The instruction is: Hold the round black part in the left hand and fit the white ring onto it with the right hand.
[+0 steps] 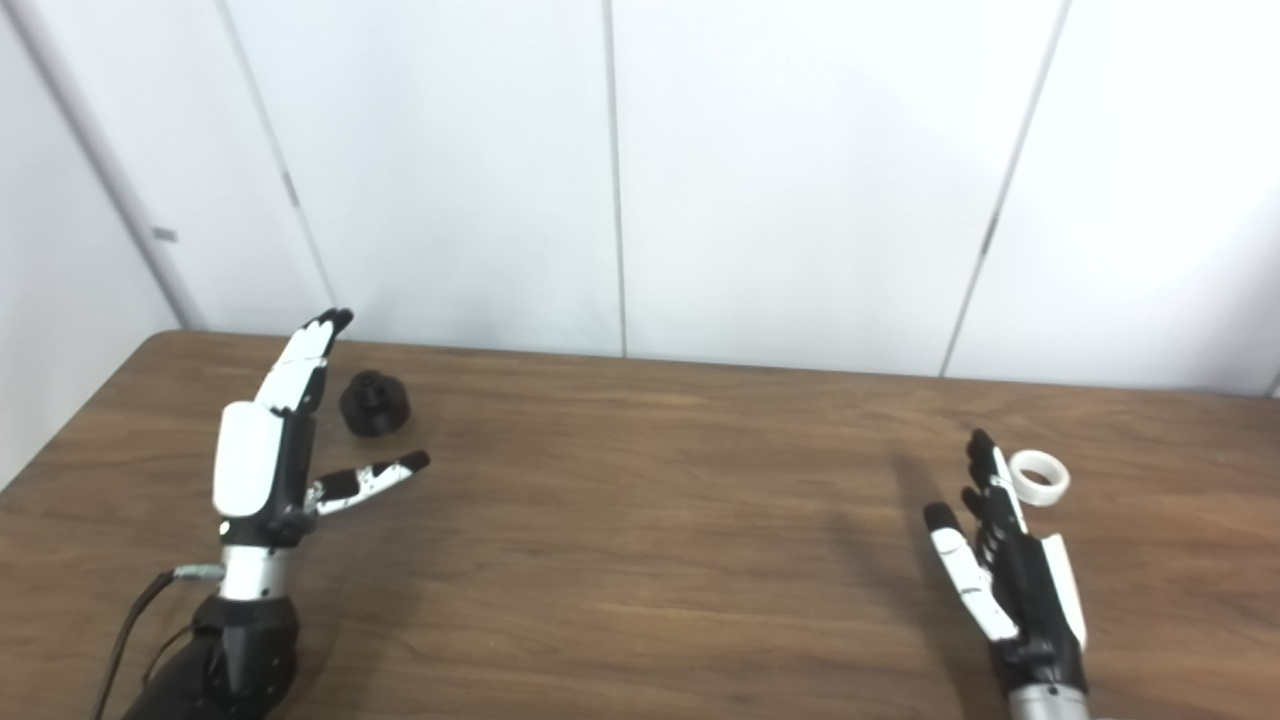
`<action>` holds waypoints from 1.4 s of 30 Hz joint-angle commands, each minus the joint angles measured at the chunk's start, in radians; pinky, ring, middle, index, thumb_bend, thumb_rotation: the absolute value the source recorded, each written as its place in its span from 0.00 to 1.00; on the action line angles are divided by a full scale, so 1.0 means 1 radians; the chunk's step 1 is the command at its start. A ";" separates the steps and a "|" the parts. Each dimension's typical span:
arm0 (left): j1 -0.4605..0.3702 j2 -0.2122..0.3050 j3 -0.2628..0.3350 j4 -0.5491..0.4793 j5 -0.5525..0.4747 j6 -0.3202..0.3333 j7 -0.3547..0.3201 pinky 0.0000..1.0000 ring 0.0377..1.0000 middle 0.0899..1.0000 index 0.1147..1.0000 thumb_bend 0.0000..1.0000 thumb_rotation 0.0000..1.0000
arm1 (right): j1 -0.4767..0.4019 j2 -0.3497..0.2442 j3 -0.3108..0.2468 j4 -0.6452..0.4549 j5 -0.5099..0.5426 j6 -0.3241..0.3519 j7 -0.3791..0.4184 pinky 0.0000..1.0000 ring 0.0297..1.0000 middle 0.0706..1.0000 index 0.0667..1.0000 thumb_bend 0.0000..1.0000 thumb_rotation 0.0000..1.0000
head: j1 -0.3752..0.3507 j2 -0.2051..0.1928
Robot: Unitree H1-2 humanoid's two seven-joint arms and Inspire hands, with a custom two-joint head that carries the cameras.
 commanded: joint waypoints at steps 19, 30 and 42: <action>-0.063 0.074 0.045 0.178 -0.142 0.178 -0.313 1.00 1.00 1.00 0.99 0.98 0.43 | 0.044 -0.013 0.004 0.121 0.013 -0.064 0.009 0.96 1.00 0.99 0.99 0.32 0.77 | 0.077 -0.009; -0.095 0.134 0.059 0.220 -0.258 0.158 -0.509 1.00 1.00 1.00 0.91 1.00 0.40 | 0.052 -0.013 0.002 0.105 0.013 -0.067 0.007 0.94 0.99 0.99 0.98 0.33 0.74 | 0.092 -0.006; -0.164 0.158 0.057 0.326 -0.297 0.114 -0.543 1.00 0.99 0.95 0.85 1.00 0.34 | 0.059 -0.012 0.001 0.089 0.010 -0.056 0.006 0.94 0.99 0.98 0.98 0.36 0.78 | 0.099 0.001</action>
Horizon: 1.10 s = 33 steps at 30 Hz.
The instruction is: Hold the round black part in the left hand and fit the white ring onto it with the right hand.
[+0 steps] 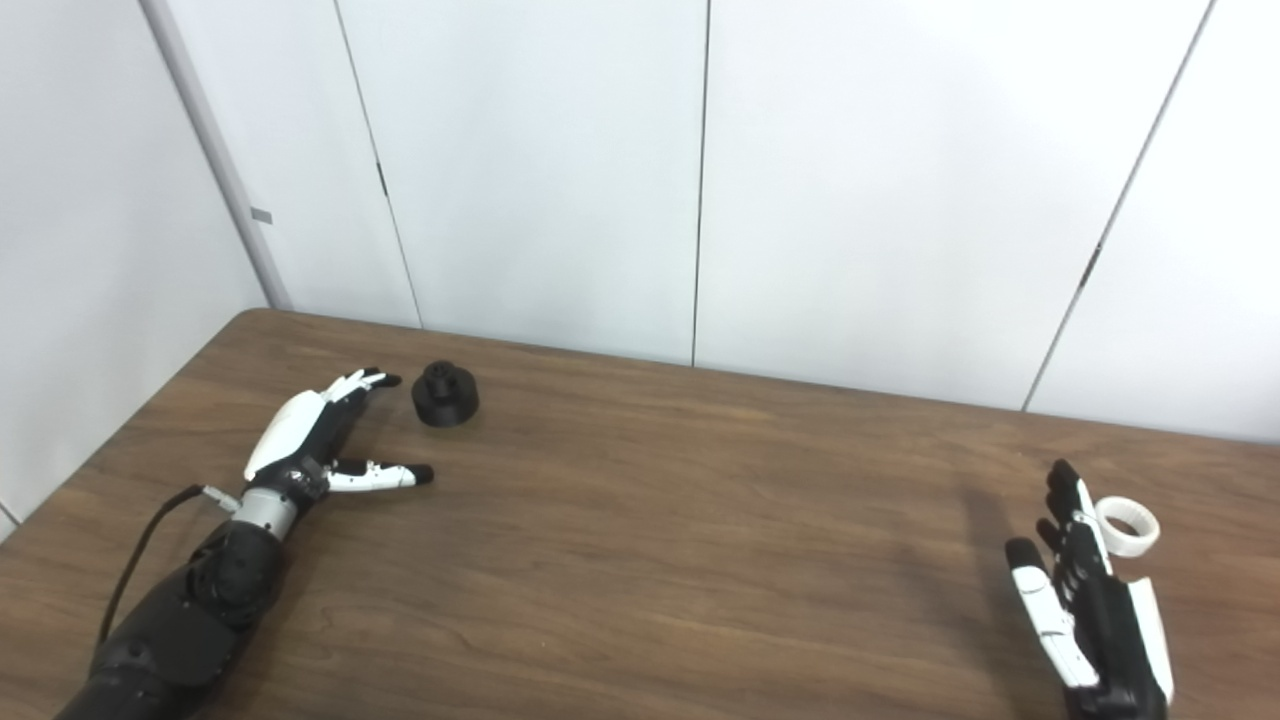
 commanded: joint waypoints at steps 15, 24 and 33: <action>-0.151 0.045 -0.061 0.129 0.021 0.013 -0.032 1.00 0.97 0.92 0.77 1.00 0.34 | 0.099 0.012 0.007 0.011 0.004 0.009 0.004 0.97 1.00 0.99 0.98 0.32 0.75 | -0.008 0.024; -0.217 0.032 -0.110 0.200 0.029 0.009 -0.040 0.97 0.95 0.91 0.74 1.00 0.33 | 0.116 0.019 0.005 -0.031 0.011 0.029 0.006 0.94 0.99 0.99 0.98 0.31 0.73 | -0.020 0.040; -0.280 0.020 -0.156 0.303 0.032 -0.007 -0.039 0.97 0.95 0.90 0.73 1.00 0.34 | 0.133 0.028 0.008 -0.073 -0.005 0.065 0.005 0.92 0.99 1.00 0.98 0.32 0.75 | -0.033 0.051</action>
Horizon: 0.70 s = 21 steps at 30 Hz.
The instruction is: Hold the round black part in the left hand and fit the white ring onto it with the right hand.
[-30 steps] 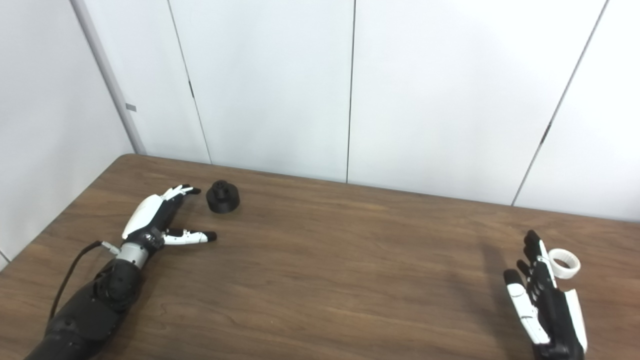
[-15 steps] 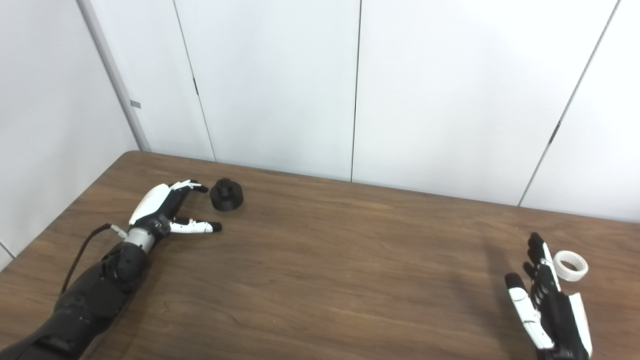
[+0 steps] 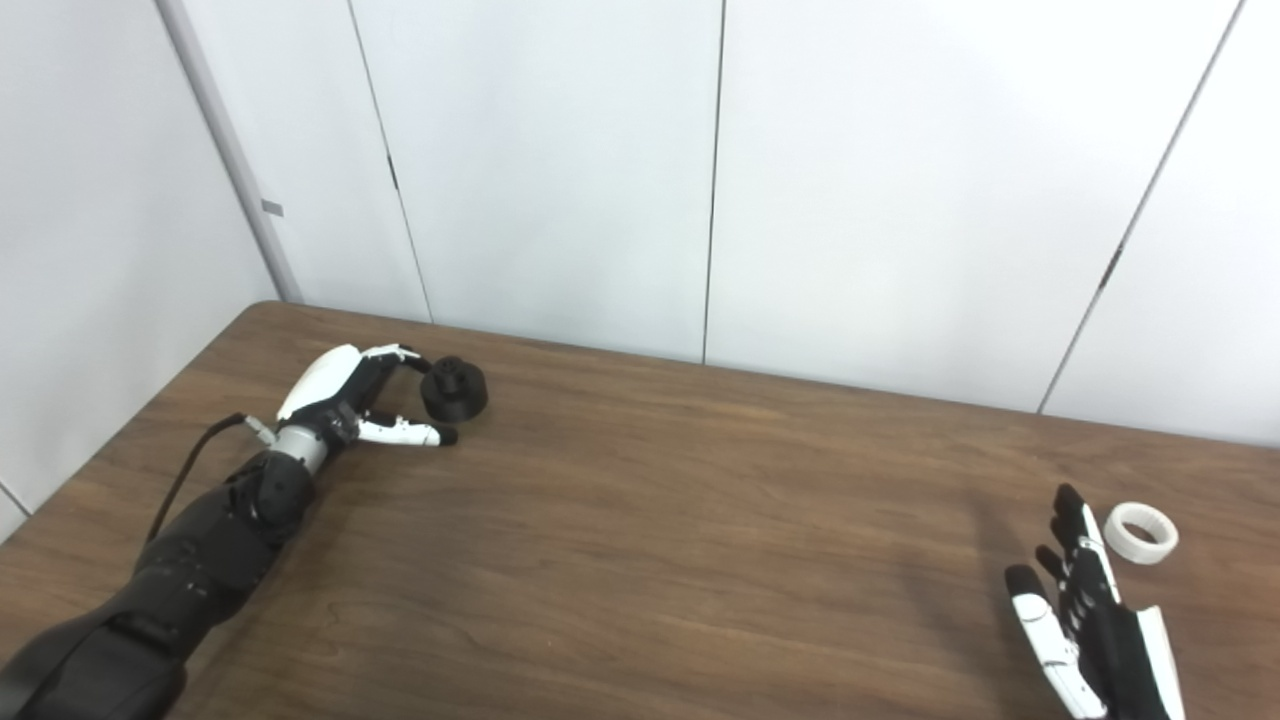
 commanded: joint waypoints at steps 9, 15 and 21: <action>-0.054 -0.005 -0.032 0.016 -0.003 0.006 -0.028 0.97 0.94 0.89 0.73 0.98 0.29 | 0.064 0.027 0.014 0.003 -0.013 0.034 -0.007 0.93 0.99 0.99 0.98 0.33 0.77 | -0.006 0.008; -0.069 -0.006 -0.045 0.033 -0.006 -0.008 -0.030 0.97 0.94 0.89 0.71 0.97 0.31 | 0.062 0.032 0.014 0.010 -0.015 0.023 -0.008 0.94 0.99 0.99 0.97 0.33 0.78 | -0.012 0.009; -0.077 -0.009 -0.049 0.044 -0.015 -0.010 -0.034 0.98 0.94 0.88 0.70 0.97 0.29 | 0.063 0.038 0.016 0.007 -0.022 0.023 -0.012 0.94 0.98 0.99 0.97 0.35 0.78 | -0.019 0.009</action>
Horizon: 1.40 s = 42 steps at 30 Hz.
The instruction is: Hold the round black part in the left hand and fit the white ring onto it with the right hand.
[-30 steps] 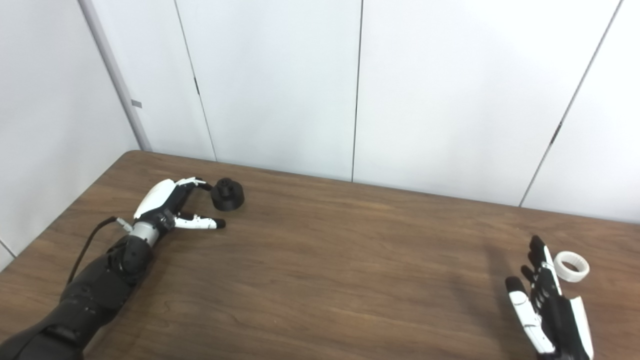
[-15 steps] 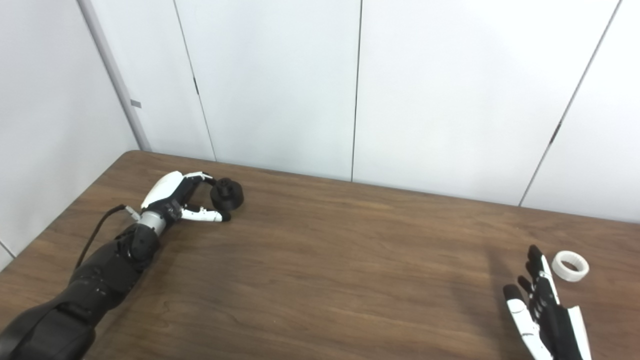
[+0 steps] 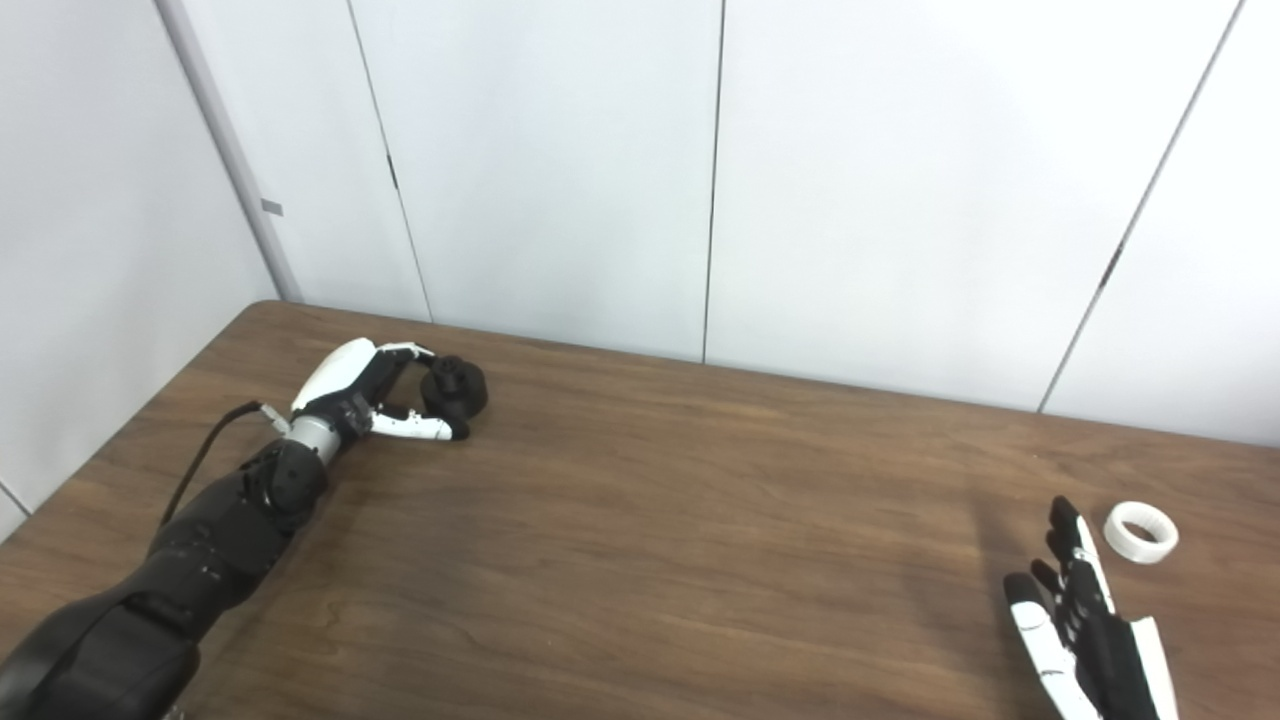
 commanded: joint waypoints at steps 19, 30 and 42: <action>-0.066 0.009 -0.061 0.080 0.020 -0.123 0.062 0.99 0.88 0.69 0.41 0.52 0.05 | 0.040 0.038 0.015 0.041 -0.001 -0.033 -0.007 0.93 0.98 0.99 0.97 0.33 0.75 | -0.006 0.009; -0.040 0.020 -0.067 0.050 0.023 -0.128 0.058 0.98 0.87 0.70 0.41 0.52 0.05 | 0.043 0.040 0.016 0.022 -0.005 -0.006 -0.007 0.92 0.98 0.99 0.96 0.34 0.75 | -0.010 0.021; 0.121 0.060 -0.093 -0.282 0.041 -0.144 -0.041 0.97 0.90 0.70 0.41 0.52 0.05 | 0.029 0.034 0.010 -0.023 -0.003 -0.015 -0.006 0.91 0.98 0.98 0.96 0.34 0.74 | -0.048 0.039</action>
